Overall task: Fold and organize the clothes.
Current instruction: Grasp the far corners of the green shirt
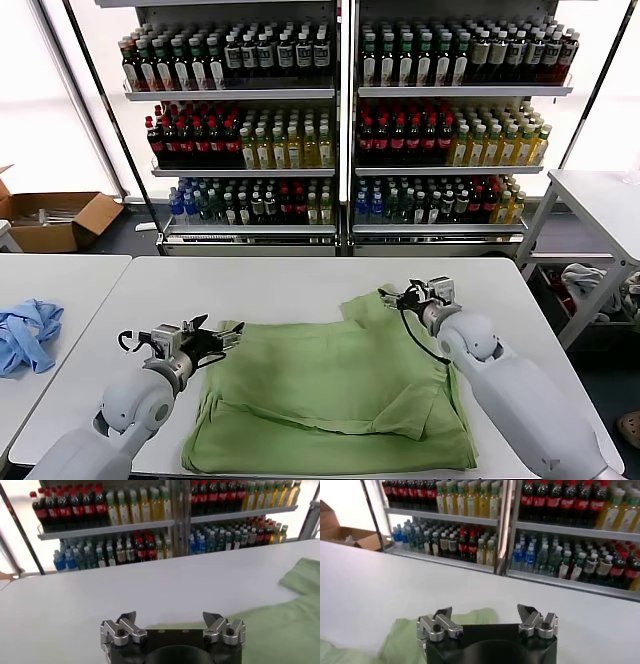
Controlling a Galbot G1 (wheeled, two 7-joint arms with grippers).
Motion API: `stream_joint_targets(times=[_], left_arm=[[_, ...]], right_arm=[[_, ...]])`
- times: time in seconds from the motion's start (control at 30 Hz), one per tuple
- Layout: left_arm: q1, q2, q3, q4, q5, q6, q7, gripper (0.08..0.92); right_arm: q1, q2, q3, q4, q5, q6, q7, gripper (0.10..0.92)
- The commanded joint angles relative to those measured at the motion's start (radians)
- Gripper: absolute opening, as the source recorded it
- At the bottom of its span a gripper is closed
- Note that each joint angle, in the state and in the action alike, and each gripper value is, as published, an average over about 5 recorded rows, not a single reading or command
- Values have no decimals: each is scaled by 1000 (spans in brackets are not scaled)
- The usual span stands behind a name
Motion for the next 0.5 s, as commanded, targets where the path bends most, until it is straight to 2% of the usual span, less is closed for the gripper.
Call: stream_joint_targets(times=[0.03, 0.5], left_arm=[[-45, -6, 15, 80, -13, 15, 25, 823], [-86, -41, 19, 179, -64, 15, 49, 823]], right_arm=[[103, 38, -61, -127, -10, -21, -52, 823], [93, 63, -50, -165, -38, -21, -76, 823]])
